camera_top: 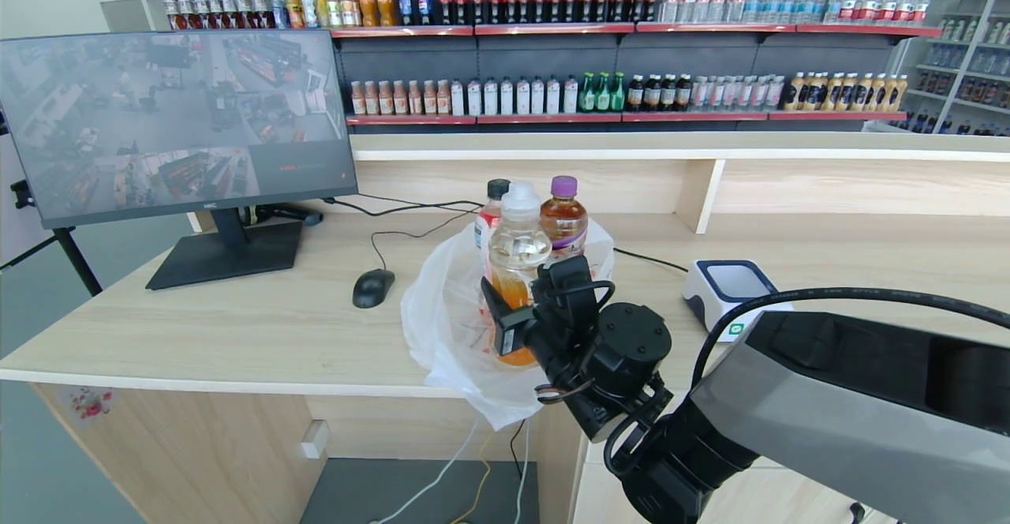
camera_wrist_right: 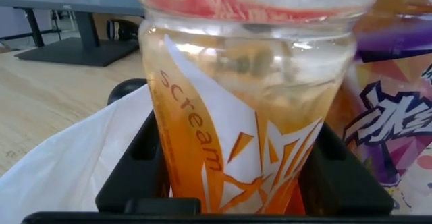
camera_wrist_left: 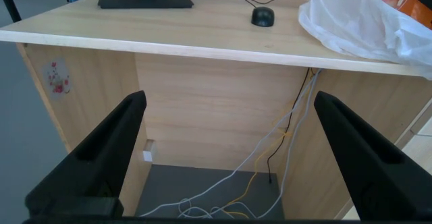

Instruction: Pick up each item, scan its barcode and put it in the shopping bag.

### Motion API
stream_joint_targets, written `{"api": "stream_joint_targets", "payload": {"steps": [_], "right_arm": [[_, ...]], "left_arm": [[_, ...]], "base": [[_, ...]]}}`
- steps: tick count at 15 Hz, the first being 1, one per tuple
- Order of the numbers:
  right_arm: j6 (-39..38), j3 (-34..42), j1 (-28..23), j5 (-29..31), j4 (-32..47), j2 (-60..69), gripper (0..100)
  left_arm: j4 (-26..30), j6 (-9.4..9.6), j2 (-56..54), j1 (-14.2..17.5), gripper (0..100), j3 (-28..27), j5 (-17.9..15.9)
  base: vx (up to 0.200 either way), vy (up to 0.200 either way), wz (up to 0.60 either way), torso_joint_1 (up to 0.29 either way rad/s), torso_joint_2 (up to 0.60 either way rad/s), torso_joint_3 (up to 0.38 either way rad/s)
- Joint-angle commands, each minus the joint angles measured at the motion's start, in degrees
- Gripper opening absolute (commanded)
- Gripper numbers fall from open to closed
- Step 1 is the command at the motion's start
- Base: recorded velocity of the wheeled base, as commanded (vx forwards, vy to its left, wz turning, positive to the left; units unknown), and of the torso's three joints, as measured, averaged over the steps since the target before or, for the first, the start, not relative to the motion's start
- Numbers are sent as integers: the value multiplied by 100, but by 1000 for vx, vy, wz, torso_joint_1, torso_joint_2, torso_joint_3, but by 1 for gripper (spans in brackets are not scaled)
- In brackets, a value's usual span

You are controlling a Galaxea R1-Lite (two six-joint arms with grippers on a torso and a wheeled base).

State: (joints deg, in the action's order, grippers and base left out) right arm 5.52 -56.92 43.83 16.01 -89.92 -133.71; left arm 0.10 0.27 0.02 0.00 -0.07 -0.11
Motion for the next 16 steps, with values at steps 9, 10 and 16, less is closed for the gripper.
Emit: {"api": "stream_joint_targets", "payload": {"steps": [9,10,16], "right_arm": [[-122,-276,-146,-19,-8,126,100],[-130,-267,-129,-19,-8,152,100],[-130,-197,-6,-10,-8,152,100]], "left_arm": [[-1,0,-2,0,100,-1,2],[-1,8,-2,0,100,-1,2],[-1,0,-2,0,100,-1,2]], "base": [[0,0,0,0,0,0],[0,0,0,0,0,0],[0,0,0,0,0,0]]}}
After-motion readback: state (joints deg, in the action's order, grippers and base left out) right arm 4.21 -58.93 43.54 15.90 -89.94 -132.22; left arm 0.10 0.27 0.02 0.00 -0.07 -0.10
